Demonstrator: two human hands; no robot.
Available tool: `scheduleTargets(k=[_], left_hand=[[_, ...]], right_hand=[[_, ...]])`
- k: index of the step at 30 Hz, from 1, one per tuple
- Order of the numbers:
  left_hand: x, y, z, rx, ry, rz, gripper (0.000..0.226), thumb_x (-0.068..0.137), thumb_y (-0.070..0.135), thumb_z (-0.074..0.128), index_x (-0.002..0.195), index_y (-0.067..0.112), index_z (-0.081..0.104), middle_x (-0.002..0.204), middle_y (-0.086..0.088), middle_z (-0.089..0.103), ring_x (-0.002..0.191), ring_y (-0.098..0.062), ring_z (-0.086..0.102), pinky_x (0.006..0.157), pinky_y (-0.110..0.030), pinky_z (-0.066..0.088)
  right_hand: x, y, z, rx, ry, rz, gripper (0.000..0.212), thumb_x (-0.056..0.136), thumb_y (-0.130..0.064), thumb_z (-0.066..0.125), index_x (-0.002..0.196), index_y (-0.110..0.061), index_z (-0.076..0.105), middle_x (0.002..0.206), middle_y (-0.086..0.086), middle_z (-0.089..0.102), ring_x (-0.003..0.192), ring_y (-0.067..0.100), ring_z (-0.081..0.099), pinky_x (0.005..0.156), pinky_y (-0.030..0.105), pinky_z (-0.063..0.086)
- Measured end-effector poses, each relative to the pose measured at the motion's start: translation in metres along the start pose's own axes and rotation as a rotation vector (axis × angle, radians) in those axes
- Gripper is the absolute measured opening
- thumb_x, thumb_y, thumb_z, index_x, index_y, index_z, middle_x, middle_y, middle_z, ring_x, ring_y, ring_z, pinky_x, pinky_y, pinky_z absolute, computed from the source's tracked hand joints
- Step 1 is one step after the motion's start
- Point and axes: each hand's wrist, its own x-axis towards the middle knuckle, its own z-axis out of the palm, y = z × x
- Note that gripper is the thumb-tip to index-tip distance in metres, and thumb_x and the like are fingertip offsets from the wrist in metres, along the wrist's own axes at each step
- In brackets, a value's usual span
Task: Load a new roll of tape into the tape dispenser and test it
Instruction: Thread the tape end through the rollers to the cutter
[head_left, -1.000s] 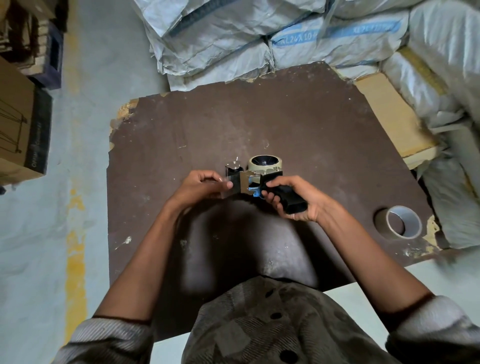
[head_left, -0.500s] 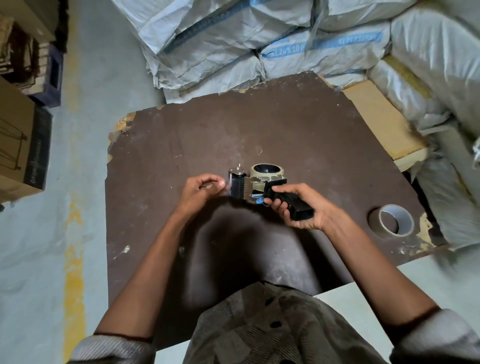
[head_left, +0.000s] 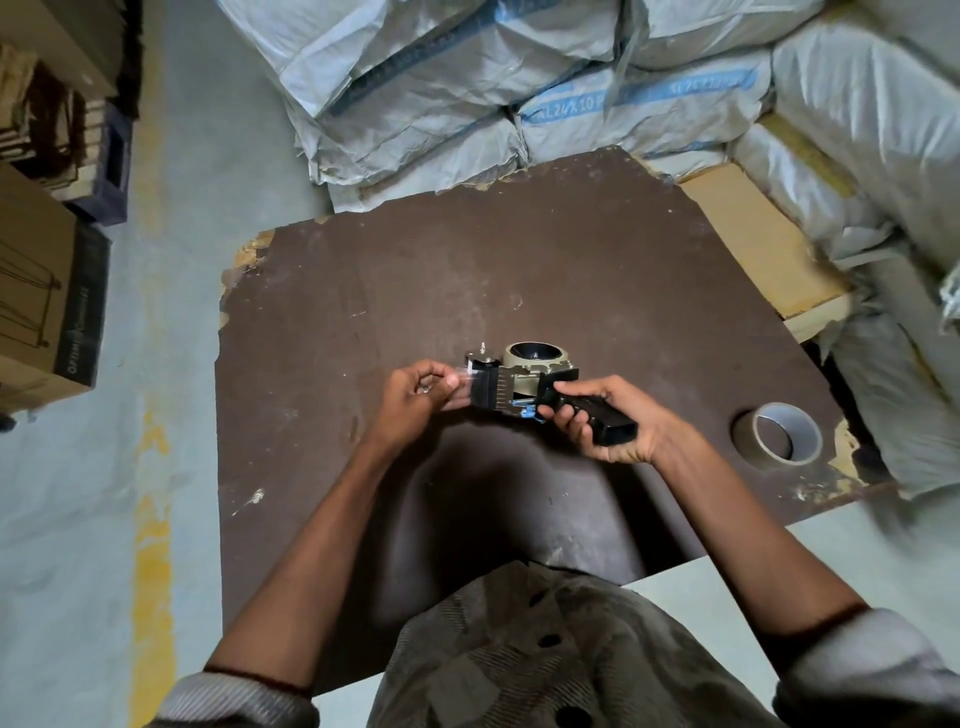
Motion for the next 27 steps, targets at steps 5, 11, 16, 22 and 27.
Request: scheduleTargets(k=[5,11,16,22,27], left_hand=[[-0.002,-0.005,0.005,-0.108,0.003,-0.041,0.011,0.098,-0.008,0.050,0.091,-0.005,0.058,0.096,-0.022,0.069,0.076,-0.016,0.074,0.080,-0.030,0.062],[-0.005,-0.007,-0.001,-0.212,-0.007,-0.067,0.014,0.097,0.000,0.055,0.096,-0.014,0.060,0.097,-0.018,0.075,0.097,-0.045,0.056,0.083,-0.034,0.059],[-0.007,-0.003,0.001,-0.289,-0.029,-0.096,0.008,0.095,-0.001,0.056,0.094,-0.007,0.062,0.099,-0.014,0.077,0.091,-0.034,0.070,0.081,-0.033,0.062],[-0.004,0.007,0.002,-0.226,0.028,-0.058,0.006,0.091,-0.007,0.062,0.091,-0.004,0.067,0.083,-0.013,0.077,0.074,-0.020,0.075,0.077,-0.027,0.062],[0.004,0.012,-0.002,-0.033,-0.004,0.032,0.008,0.087,-0.007,0.066,0.095,-0.006,0.068,0.077,-0.006,0.075,0.070,-0.012,0.071,0.076,-0.022,0.059]], right_hand=[[0.001,0.003,-0.003,0.002,-0.011,0.002,0.031,0.086,-0.027,0.064,0.095,0.002,0.072,0.065,-0.002,0.060,0.044,0.006,0.060,0.040,0.019,0.052],[-0.002,0.003,-0.003,-0.027,-0.013,0.013,0.031,0.083,-0.026,0.067,0.095,0.002,0.072,0.065,-0.003,0.060,0.044,0.006,0.058,0.040,0.019,0.051],[-0.004,0.002,-0.005,-0.043,-0.060,0.020,0.035,0.071,-0.018,0.085,0.097,0.002,0.072,0.067,-0.002,0.061,0.046,0.007,0.060,0.042,0.020,0.053],[-0.008,0.004,0.000,-0.049,-0.007,-0.028,0.026,0.085,-0.026,0.065,0.090,-0.001,0.070,0.065,-0.002,0.060,0.044,0.006,0.059,0.041,0.019,0.052],[-0.013,0.008,0.010,-0.098,0.072,-0.147,0.020,0.087,-0.026,0.064,0.086,-0.006,0.065,0.064,-0.001,0.060,0.043,0.006,0.057,0.041,0.017,0.050]])
